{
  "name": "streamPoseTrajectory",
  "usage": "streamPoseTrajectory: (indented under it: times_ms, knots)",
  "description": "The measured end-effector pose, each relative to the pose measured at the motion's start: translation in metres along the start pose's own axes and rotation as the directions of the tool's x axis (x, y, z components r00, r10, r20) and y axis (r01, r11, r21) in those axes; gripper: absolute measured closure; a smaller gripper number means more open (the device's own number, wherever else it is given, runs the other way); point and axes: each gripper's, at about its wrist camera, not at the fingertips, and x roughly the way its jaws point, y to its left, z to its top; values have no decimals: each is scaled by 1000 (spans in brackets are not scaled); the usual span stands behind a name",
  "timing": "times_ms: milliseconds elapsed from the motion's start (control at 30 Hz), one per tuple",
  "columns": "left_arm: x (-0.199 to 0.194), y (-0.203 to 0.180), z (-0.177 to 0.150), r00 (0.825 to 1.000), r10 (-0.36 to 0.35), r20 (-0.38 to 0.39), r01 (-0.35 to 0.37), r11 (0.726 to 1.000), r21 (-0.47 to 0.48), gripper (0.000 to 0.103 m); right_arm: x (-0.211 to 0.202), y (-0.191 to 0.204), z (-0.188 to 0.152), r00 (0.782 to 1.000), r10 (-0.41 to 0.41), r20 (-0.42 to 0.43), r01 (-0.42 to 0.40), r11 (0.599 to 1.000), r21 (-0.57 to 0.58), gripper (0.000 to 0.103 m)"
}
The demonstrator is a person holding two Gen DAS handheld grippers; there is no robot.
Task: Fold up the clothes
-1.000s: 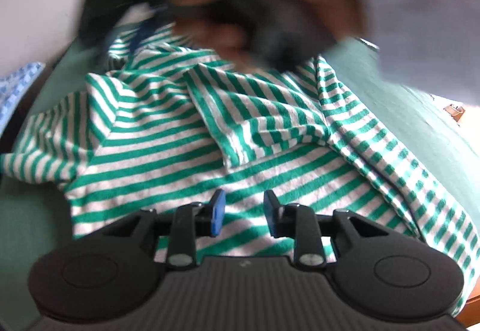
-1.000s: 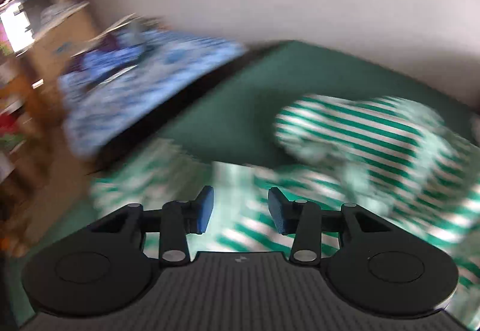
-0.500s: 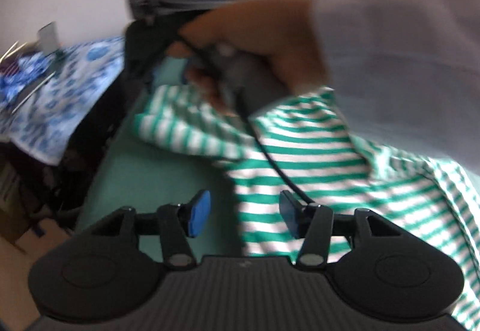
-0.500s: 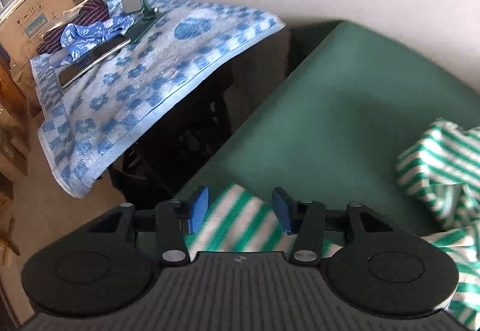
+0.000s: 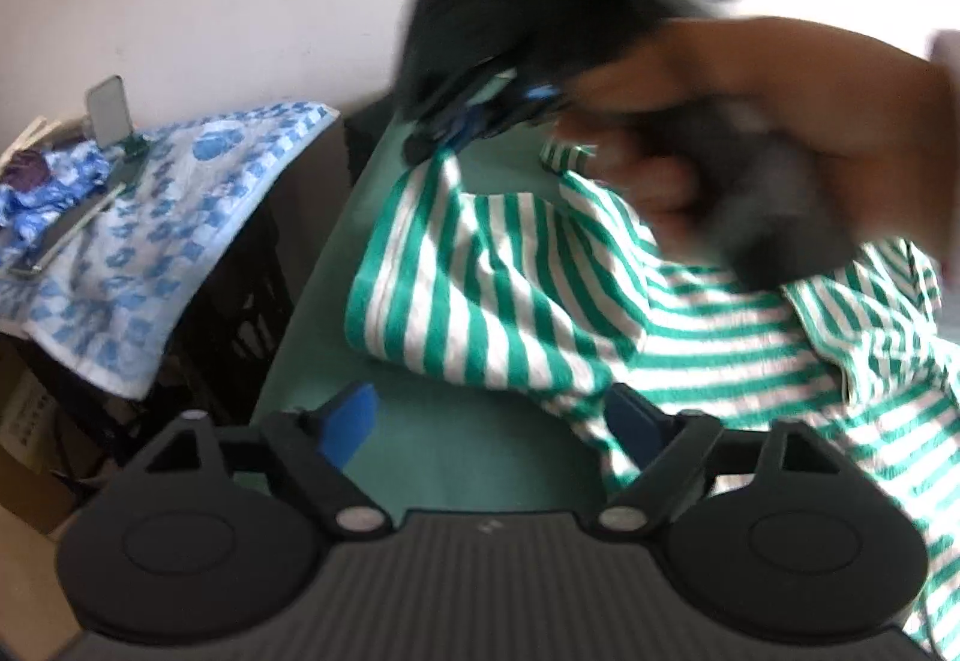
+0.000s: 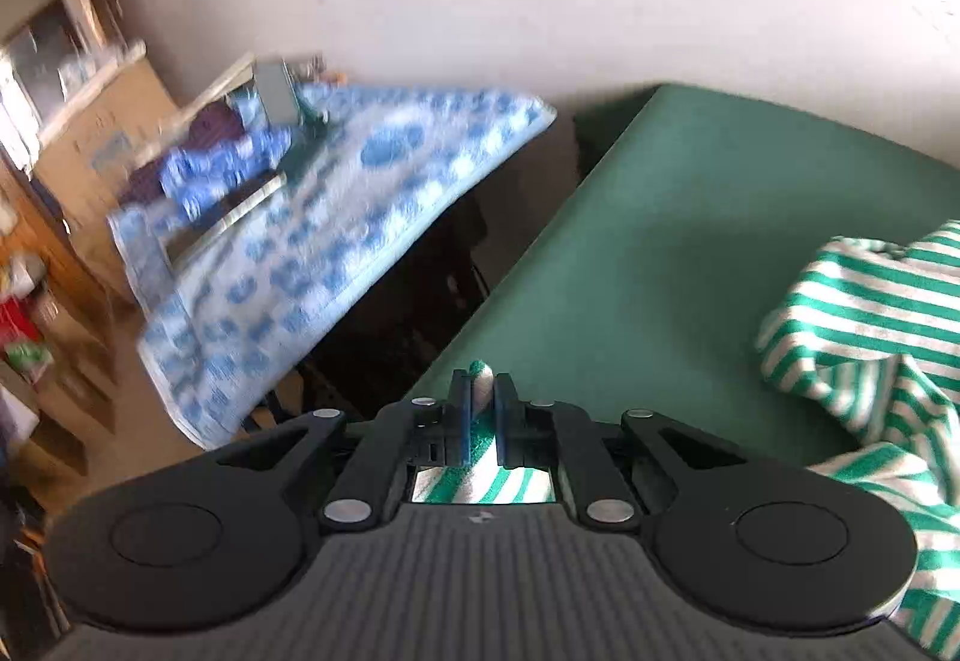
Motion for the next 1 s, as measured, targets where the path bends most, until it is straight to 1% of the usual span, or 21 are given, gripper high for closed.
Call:
streamPoseTrajectory:
  times_ms: [67,100,133,200,233,333,433,467,500,533,567,600,633,733,800,833,867,1000]
  knots:
    - [8,10,5,999,-42,7,42,999,-22,14,-13,-10,1,999,24,31,-24,1000,20,96]
    - [12,16,8,997,-71,11,72,997,-34,12,-19,-13,1,999,22,48,-23,999,23,96]
    - [16,21,9,994,-106,13,107,993,-50,11,-24,-17,2,998,23,61,-24,999,26,96]
    - [25,32,13,984,-176,16,177,979,-98,5,-33,-25,3,996,27,86,-31,999,41,96]
    - [29,35,14,980,-199,18,200,972,-124,5,-38,-28,3,995,25,98,-30,998,49,96]
    - [42,41,18,970,-242,5,239,952,-191,5,-53,-37,4,990,31,139,-41,997,67,96]
    - [51,39,24,962,-273,1,266,938,-222,6,-64,-43,4,987,34,159,-45,997,69,96]
    - [54,36,27,957,-289,-1,281,931,-232,9,-66,-44,4,986,32,164,-43,997,67,96]
    - [56,33,30,952,-305,-3,295,924,-242,29,-69,-46,4,985,33,168,-44,997,64,96]
    - [58,28,33,948,-318,-13,305,919,-250,44,-71,-47,5,985,34,172,-45,997,62,96]
    - [59,23,37,945,-325,-31,307,916,-256,85,-73,-48,5,985,29,173,-40,997,60,96]
    - [58,17,40,943,-329,-43,307,915,-261,101,-76,-50,6,984,28,174,-38,998,56,96]
    - [53,12,42,945,-324,-35,304,914,-269,100,-79,-53,6,984,27,175,-37,998,51,96]
    - [26,-5,46,955,-296,30,291,910,-294,103,-89,-63,6,979,44,200,-54,997,46,96]
    - [7,-26,49,961,-271,61,277,920,-279,103,-98,-74,6,972,68,224,-82,995,53,96]
    - [0,-39,51,964,-257,71,266,926,-267,103,-103,-80,5,970,77,233,-92,994,57,96]
    - [-6,-56,53,969,-233,76,245,938,-243,103,-107,-86,4,967,84,240,-101,993,60,96]
    - [-20,-131,55,988,-122,93,133,984,-121,103,-133,-120,-7,958,106,265,-134,987,90,96]
